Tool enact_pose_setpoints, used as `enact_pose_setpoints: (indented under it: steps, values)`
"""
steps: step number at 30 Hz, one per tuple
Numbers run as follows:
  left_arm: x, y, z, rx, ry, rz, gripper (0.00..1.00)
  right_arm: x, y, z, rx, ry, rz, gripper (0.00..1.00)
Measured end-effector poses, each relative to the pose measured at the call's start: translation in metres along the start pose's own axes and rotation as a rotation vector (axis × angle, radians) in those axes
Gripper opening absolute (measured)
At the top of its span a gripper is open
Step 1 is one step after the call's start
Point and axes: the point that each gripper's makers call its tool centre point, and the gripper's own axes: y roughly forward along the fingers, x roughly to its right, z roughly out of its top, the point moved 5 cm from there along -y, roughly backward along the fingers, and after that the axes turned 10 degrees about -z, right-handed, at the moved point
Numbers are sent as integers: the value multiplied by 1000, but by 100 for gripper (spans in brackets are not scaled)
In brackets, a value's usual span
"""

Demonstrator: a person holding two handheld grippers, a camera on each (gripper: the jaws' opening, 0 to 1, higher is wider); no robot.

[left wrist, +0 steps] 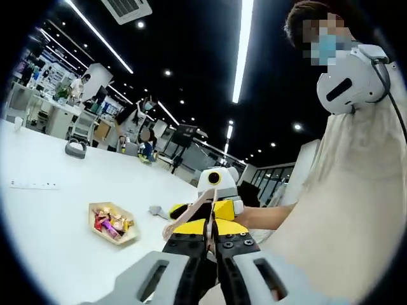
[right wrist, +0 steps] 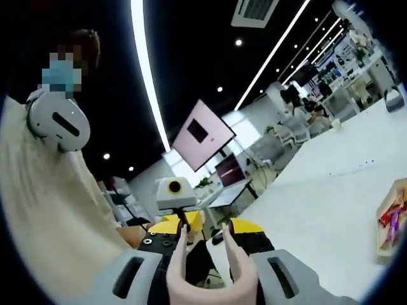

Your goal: Place the target food into the container with the food tongs after gripping and lifting it, then release it inside without dropping or visibly crushing the food.

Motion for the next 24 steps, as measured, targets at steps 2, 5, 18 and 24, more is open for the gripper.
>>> enact_pose_setpoints:
  steps: [2,5,18,24]
  values:
    - [2,0,-1,-12,-1,-4,0,-1,0,-1,-15,-7,-5,29]
    - [6,-2,-4,-43,5,-5,0,-4,1,-5,-61,-37,-2,30]
    - [12,-18,-3,-30,14,43,0,-6,9,-3,-129,-92,67,29]
    - [13,-25,-7,-41,8,61,0,-7,8,-8,-206,-143,71,28]
